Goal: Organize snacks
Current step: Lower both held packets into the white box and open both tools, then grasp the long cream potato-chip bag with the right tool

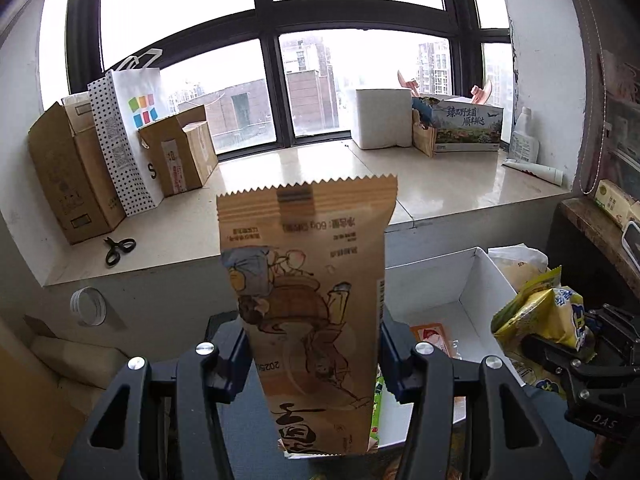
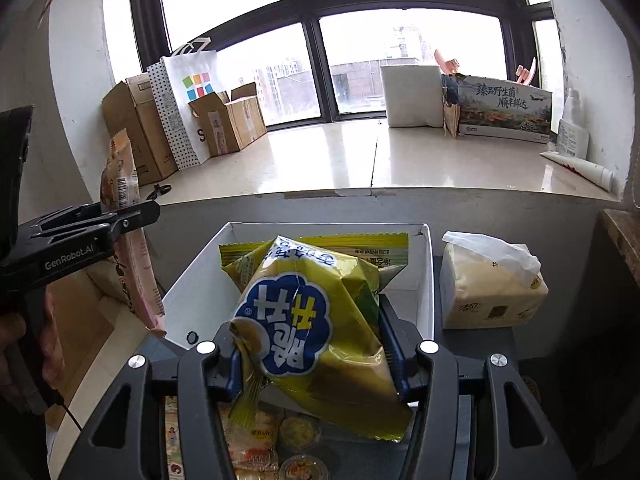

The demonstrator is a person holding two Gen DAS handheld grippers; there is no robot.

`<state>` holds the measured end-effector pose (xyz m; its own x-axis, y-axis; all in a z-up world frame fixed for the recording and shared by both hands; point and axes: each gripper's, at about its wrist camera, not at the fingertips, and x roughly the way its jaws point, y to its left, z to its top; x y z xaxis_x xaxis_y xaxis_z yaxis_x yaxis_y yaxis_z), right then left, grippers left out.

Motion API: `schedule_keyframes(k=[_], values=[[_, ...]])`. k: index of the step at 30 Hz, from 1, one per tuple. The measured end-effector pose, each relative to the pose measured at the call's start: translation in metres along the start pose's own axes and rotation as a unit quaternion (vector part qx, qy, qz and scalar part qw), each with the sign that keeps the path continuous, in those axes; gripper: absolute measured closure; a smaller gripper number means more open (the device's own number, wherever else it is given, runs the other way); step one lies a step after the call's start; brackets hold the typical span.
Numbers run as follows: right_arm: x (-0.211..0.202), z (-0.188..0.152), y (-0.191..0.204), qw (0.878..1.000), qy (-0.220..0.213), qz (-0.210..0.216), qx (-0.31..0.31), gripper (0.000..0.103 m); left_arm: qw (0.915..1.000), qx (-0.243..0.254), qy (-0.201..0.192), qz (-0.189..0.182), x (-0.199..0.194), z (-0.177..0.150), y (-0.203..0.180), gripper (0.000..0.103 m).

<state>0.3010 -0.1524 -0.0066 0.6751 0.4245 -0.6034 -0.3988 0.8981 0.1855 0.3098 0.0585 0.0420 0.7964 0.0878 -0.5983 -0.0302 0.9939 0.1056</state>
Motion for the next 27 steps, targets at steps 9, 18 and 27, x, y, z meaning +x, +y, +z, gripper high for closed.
schedule_keyframes(k=[9,18,27], values=[[0.047,0.015,-0.022,0.998,0.041,-0.034,0.024,0.001,0.9995,0.007,0.03,-0.008,0.048,0.003,-0.016,0.004],[0.019,0.01,-0.028,0.999,-0.014,-0.02,0.04,0.0,0.9992,-0.035,0.016,-0.009,0.023,0.0,0.004,0.0],[-0.055,-0.019,0.015,0.996,-0.088,0.016,-0.006,0.0,0.9999,-0.007,-0.002,-0.013,-0.054,-0.037,-0.001,0.0]])
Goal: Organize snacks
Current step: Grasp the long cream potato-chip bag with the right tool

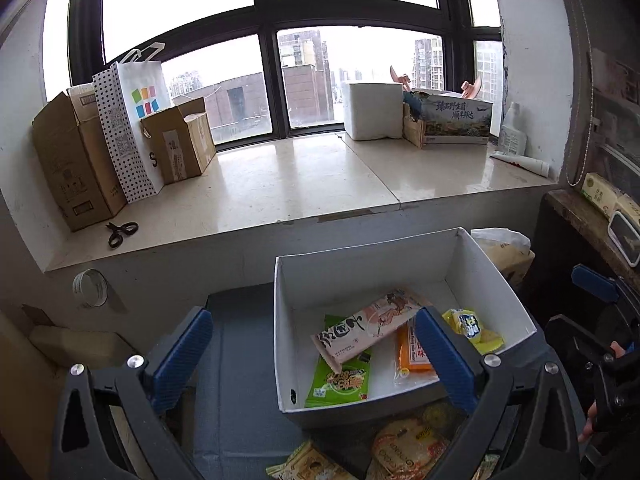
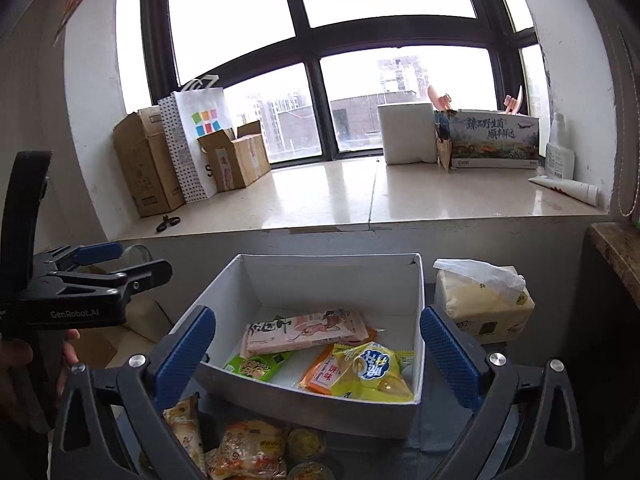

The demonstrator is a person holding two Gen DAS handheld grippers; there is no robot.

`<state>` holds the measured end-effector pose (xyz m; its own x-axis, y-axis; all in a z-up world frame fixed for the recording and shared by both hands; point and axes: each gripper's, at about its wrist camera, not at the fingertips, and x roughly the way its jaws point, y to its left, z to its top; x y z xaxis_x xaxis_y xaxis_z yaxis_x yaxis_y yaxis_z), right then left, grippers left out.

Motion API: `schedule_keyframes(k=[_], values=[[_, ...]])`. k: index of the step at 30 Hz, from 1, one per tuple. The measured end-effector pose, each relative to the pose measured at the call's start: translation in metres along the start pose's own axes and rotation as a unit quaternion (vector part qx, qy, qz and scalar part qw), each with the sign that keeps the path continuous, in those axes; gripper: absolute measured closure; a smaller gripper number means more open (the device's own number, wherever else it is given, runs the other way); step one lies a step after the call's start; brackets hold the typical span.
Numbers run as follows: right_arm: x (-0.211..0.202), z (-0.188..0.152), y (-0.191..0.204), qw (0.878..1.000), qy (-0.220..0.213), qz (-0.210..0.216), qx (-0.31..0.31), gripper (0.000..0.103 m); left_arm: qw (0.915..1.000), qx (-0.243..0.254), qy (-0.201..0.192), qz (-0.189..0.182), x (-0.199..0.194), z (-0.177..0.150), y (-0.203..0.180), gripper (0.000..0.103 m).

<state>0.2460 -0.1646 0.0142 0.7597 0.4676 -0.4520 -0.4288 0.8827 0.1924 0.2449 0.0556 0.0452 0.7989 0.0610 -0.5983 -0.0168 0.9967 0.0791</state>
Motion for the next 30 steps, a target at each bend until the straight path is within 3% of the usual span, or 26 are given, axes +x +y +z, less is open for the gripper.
schedule_keyframes(k=[8,13,19,26,29,30], values=[[-0.064,-0.082,0.047,0.996,0.024,0.09,-0.01,0.0,0.9995,-0.028,-0.007,-0.011,-0.096,-0.093,0.022,0.0],[-0.065,-0.146,0.073,0.992,0.078,0.098,-0.009,0.0,0.9987,-0.047,0.019,-0.001,-0.127,-0.169,0.035,0.0],[-0.029,-0.169,0.114,0.983,0.137,0.081,-0.089,0.0,0.9978,-0.05,0.043,0.003,-0.141,-0.22,0.051,0.0],[0.05,-0.169,0.155,0.961,0.21,0.056,-0.171,0.0,0.9956,-0.07,0.063,0.0,-0.138,-0.243,0.074,0.0],[0.083,-0.177,0.161,0.95,0.252,0.049,-0.178,0.0,0.995,-0.073,0.067,0.002,-0.137,-0.25,0.082,0.0],[0.089,-0.179,0.161,0.948,0.259,0.048,-0.178,0.005,0.9947,-0.076,0.07,0.002,-0.137,-0.252,0.085,0.0]])
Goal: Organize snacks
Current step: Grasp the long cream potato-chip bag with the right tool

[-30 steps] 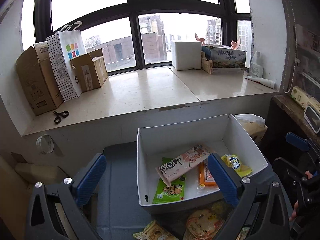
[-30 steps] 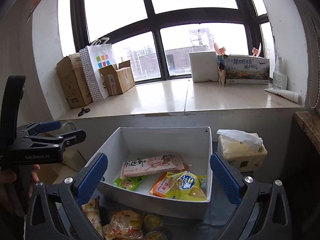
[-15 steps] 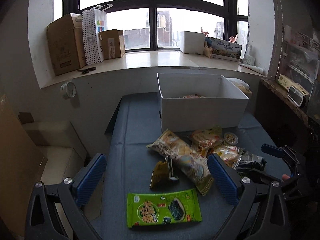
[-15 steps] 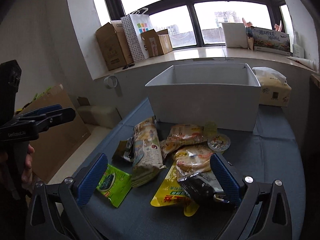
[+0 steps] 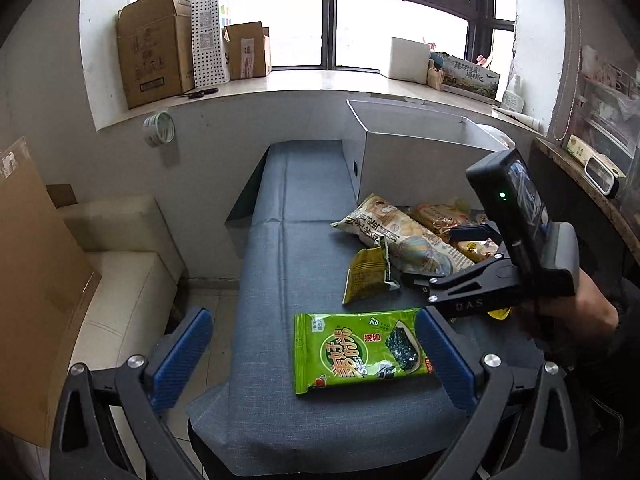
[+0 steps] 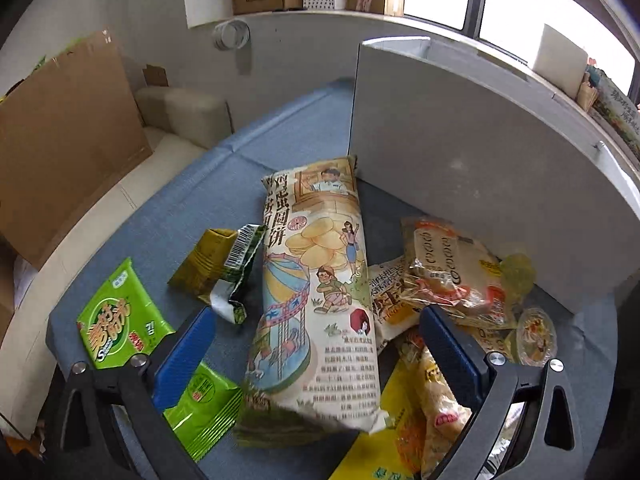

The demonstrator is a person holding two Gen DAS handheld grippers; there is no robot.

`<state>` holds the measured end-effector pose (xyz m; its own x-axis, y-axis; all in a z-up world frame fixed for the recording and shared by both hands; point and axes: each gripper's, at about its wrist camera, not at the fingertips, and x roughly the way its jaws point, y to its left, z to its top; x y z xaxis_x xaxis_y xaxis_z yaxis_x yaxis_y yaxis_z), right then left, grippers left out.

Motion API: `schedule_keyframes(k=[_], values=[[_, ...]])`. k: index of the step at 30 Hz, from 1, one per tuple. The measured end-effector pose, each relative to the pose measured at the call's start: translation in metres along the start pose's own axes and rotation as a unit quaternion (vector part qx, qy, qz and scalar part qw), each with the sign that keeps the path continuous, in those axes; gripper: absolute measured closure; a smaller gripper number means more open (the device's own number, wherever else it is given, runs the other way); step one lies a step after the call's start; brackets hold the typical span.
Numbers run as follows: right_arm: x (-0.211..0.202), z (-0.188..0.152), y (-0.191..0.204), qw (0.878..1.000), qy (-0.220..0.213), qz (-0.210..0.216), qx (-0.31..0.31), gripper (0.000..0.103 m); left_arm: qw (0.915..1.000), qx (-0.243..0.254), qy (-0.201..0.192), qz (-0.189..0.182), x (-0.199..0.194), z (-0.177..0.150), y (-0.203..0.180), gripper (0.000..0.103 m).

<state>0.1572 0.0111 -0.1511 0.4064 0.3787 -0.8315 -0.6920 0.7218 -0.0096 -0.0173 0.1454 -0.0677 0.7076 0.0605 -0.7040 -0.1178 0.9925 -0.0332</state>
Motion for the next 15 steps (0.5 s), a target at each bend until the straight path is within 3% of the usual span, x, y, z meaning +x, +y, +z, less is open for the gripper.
schedule_keyframes(k=[6,11,15], values=[[0.005,-0.003,0.004,0.998,0.0,-0.065,-0.018,0.052,0.9998,0.016,0.007,-0.005,0.002,-0.011,0.001,0.0],[-0.009,-0.004,-0.013,0.999,-0.008,-0.037,0.018,0.062,0.9997,0.019,0.013,-0.012,0.007,-0.016,0.0,0.0],[-0.039,-0.008,-0.03,0.997,-0.041,-0.023,0.053,0.062,0.9995,0.011,0.015,-0.026,0.012,-0.013,-0.001,0.0]])
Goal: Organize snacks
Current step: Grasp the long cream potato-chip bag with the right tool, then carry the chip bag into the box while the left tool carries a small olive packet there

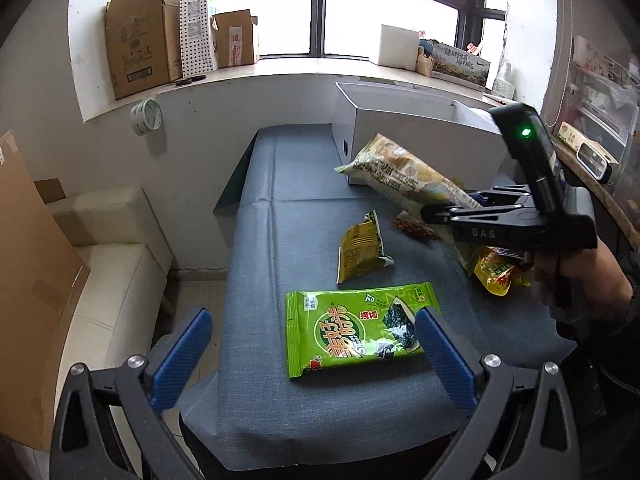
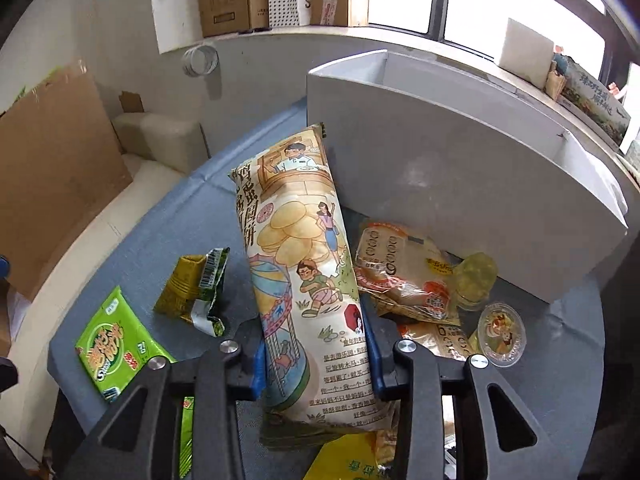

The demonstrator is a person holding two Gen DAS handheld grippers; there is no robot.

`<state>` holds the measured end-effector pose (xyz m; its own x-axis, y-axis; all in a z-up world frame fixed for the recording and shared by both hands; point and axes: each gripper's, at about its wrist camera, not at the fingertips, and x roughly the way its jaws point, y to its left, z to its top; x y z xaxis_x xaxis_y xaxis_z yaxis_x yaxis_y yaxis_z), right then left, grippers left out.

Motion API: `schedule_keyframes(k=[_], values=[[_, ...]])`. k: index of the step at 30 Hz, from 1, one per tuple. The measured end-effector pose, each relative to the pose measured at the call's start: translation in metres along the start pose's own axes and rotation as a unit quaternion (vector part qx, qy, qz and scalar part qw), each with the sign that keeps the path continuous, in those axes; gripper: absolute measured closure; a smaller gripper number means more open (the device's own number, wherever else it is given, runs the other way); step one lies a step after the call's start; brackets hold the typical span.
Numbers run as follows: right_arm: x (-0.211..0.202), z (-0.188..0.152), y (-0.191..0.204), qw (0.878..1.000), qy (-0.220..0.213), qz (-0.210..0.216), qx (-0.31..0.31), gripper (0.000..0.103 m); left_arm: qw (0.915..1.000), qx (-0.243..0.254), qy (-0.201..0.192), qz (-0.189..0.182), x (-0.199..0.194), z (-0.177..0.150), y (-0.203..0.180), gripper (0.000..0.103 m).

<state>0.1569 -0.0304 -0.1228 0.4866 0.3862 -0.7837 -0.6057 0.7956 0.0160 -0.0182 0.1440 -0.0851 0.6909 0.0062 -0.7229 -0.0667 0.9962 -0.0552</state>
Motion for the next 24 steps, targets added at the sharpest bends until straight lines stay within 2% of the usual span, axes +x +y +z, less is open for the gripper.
schedule_keyframes(k=[6,11,17,18,20,21,24], values=[[-0.058,-0.013,-0.029,0.995,-0.055,0.051,0.059,0.062,0.9994,0.002,0.009,-0.032,0.025,0.014,-0.016,0.0],[-0.101,-0.028,-0.036,0.992,-0.093,0.033,0.075,0.062,0.9984,0.011,0.031,-0.046,0.068,0.033,-0.037,0.0],[-0.124,-0.06,-0.05,0.99,-0.101,0.018,0.102,0.063,0.9962,-0.001,0.085,-0.021,0.133,0.045,-0.05,0.002],[-0.126,-0.066,-0.055,0.989,-0.1,0.02,0.111,0.063,0.9958,-0.003,0.09,-0.018,0.139,0.045,-0.05,0.006],[-0.129,-0.078,-0.063,0.986,-0.098,0.023,0.133,0.063,0.995,-0.007,0.1,-0.004,0.147,0.045,-0.051,0.024],[-0.127,-0.079,-0.066,0.985,-0.096,0.025,0.14,0.063,0.9945,-0.008,0.105,0.0,0.15,0.044,-0.051,0.04],[-0.125,-0.087,-0.071,0.984,-0.09,0.024,0.149,0.063,0.9951,-0.008,0.098,-0.004,0.15,0.045,-0.051,0.047]])
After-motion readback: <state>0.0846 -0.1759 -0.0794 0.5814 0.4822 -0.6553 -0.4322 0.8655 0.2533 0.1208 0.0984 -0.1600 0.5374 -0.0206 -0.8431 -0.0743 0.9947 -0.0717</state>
